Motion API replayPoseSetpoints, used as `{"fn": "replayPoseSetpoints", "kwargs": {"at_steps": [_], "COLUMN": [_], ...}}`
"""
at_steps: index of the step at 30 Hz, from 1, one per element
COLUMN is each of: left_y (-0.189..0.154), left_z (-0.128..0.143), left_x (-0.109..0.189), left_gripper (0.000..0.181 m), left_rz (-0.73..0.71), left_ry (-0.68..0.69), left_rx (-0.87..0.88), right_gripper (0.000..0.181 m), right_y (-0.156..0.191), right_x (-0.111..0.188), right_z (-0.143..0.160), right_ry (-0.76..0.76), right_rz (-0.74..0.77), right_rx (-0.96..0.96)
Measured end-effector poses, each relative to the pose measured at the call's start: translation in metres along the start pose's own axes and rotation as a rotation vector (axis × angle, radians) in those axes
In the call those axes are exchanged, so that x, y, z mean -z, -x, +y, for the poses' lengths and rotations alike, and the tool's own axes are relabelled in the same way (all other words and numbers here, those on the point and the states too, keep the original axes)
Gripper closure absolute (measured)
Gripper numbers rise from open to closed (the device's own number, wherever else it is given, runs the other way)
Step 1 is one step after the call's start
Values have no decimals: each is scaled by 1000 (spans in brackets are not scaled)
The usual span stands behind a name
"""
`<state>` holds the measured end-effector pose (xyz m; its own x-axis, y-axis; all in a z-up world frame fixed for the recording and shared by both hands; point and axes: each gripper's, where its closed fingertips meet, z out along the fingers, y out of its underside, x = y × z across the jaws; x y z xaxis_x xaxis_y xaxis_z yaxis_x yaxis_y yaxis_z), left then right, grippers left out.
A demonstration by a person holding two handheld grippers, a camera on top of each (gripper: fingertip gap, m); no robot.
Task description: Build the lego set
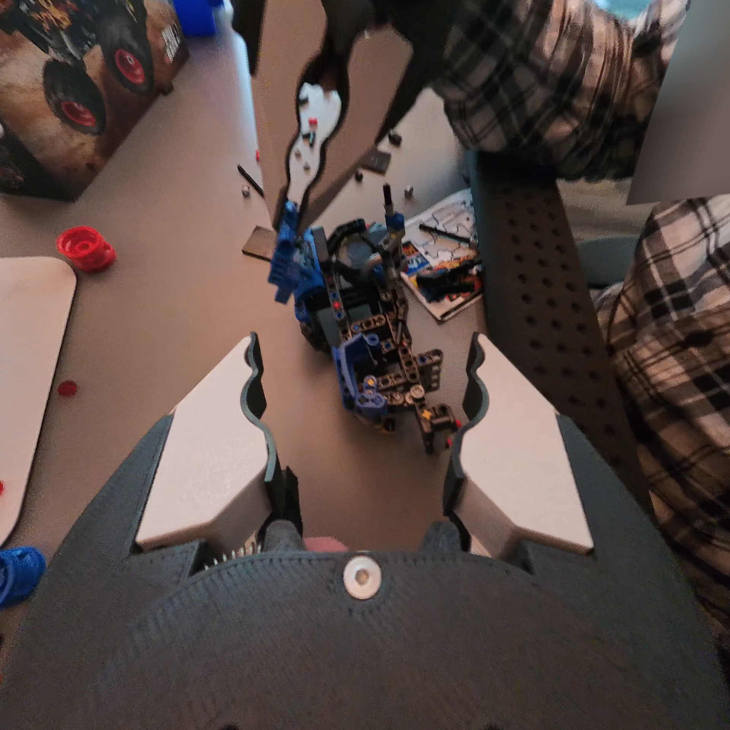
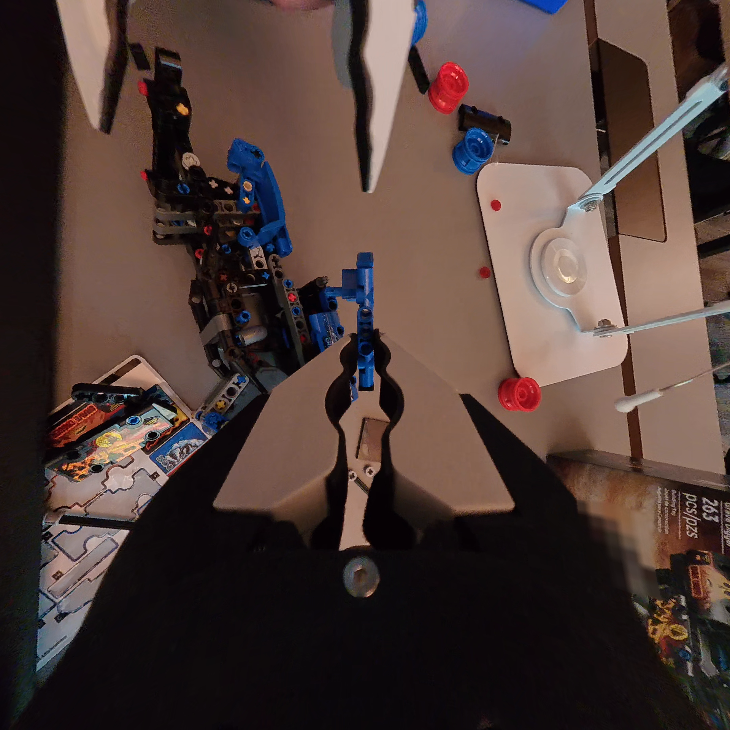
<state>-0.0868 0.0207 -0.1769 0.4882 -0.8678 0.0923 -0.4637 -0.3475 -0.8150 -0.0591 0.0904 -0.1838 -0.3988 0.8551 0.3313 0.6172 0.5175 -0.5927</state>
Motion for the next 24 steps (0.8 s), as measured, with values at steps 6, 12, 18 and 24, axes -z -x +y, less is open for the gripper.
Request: {"fn": "replayPoseSetpoints", "kwargs": {"at_steps": [6, 12, 18, 24], "left_y": [-12, -14, -15, -16], "left_z": [33, 41, 39, 36], "left_x": [-10, -25, -28, -28], "left_gripper": [91, 115, 116, 117], "left_rz": [-101, -159, -187, -244], "left_ry": [143, 91, 60, 56], "left_rx": [-16, 11, 12, -51], "right_gripper": [177, 177, 177, 177], "right_y": [8, 14, 16, 14], "right_x": [5, -4, -4, -2], "right_z": [-8, 2, 0, -9], "right_ry": [-60, -30, -14, -67], "right_rz": [-25, 16, 99, 160], "right_rx": [-35, -32, 43, 79]}}
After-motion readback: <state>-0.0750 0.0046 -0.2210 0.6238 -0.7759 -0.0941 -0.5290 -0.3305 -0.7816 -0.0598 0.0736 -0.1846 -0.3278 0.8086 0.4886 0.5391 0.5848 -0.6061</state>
